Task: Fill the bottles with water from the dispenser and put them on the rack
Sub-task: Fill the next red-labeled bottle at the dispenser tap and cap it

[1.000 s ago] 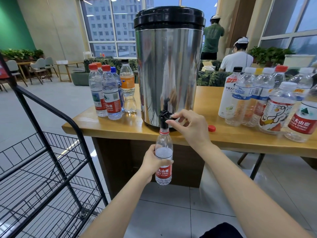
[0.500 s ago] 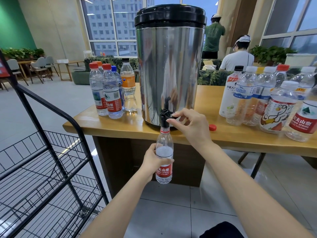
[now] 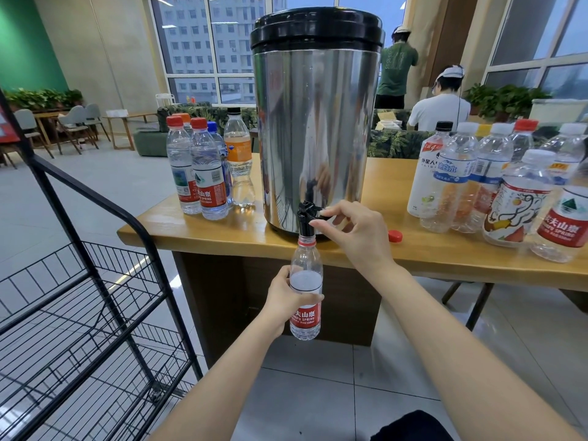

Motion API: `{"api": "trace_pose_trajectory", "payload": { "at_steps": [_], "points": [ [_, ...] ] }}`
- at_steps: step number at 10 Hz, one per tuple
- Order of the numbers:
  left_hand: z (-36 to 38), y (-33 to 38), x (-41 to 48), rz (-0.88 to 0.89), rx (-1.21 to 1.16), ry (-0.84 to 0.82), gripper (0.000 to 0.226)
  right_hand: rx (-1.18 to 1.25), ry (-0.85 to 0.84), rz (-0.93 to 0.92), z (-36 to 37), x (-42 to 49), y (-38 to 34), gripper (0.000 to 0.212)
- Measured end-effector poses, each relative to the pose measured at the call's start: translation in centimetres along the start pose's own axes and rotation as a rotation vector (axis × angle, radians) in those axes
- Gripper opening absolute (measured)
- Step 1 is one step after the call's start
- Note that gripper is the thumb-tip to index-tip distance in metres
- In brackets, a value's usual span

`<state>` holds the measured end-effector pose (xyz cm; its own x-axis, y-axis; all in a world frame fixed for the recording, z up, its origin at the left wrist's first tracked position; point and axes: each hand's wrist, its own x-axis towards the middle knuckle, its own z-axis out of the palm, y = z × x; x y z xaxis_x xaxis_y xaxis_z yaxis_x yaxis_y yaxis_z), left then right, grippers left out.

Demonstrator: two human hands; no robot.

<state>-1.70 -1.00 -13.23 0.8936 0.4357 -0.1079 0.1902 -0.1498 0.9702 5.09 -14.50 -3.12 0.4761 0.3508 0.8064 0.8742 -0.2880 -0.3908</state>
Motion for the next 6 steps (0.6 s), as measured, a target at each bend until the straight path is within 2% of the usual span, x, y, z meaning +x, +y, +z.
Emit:
{"api": "trace_pose_trajectory", "payload": {
  "at_steps": [6],
  "points": [
    [0.09, 0.02, 0.06, -0.004, -0.006, 0.001, 0.07, 0.006, -0.009, 0.0, 0.01, 0.01, 0.11, 0.041]
  ]
}}
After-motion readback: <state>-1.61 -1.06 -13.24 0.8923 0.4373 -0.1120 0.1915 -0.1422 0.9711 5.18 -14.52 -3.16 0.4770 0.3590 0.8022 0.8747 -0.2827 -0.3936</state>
